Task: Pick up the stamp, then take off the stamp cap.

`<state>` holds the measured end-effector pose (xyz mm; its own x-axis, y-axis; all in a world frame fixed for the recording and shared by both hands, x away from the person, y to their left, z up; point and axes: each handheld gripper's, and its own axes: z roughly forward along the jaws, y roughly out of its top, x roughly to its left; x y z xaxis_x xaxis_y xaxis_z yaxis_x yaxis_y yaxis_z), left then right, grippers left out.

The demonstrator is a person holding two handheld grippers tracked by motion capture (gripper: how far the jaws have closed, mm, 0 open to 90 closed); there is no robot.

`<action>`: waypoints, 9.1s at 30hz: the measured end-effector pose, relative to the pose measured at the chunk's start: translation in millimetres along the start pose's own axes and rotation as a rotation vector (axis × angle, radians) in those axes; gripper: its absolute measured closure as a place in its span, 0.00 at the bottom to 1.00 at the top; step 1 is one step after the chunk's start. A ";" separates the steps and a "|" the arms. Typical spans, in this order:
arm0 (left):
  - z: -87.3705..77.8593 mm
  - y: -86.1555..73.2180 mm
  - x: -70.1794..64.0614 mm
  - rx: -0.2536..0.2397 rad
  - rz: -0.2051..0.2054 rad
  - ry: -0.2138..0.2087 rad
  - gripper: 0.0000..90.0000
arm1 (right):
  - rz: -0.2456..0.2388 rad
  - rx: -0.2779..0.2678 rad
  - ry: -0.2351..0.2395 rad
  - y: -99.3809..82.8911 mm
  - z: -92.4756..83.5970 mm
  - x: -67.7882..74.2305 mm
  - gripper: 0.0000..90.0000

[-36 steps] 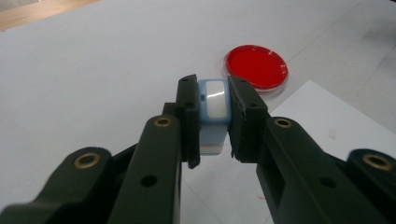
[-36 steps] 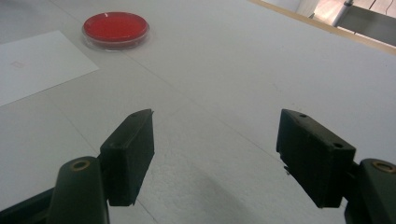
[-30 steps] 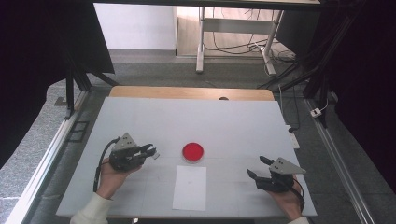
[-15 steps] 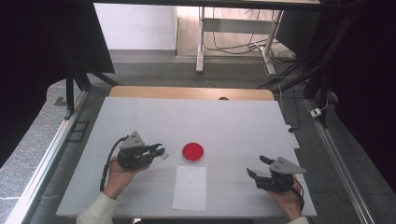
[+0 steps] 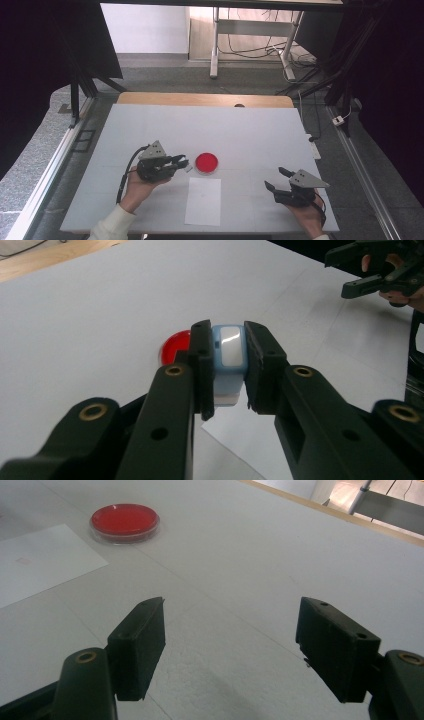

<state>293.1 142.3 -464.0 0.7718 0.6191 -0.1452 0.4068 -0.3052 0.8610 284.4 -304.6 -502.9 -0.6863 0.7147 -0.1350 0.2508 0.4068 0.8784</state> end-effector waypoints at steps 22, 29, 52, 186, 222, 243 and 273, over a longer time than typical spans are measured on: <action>25.6 12.2 -26.2 0.011 0.023 -0.045 0.84 | -0.019 0.000 0.005 1.2 2.3 3.5 0.31; 28.8 14.1 -25.4 0.006 0.011 -0.041 0.84 | -0.019 -0.002 0.006 0.3 3.6 3.3 0.31; 24.9 11.2 -19.5 -0.017 -0.005 -0.057 0.84 | -0.013 0.003 0.025 7.8 11.0 11.1 0.31; 46.8 22.1 -39.0 -0.020 0.013 -0.073 0.84 | -0.131 -0.016 0.138 75.9 99.0 120.9 0.40; 47.7 20.9 -40.5 -0.031 0.010 -0.077 0.84 | -0.155 -0.019 0.100 71.8 99.4 123.9 0.70; 48.1 20.5 -40.3 -0.026 0.009 -0.078 0.84 | -0.183 -0.017 0.085 71.1 99.3 125.9 0.71; 47.7 18.9 -38.4 -0.032 -0.004 -0.087 0.84 | -0.179 -0.027 0.071 68.3 98.4 128.2 0.72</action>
<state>294.4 78.2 -465.4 0.8104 0.5545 -0.1889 0.3950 -0.2790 0.8753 280.7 -129.3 -505.3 -0.7649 0.5902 -0.2581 0.1031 0.5076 0.8554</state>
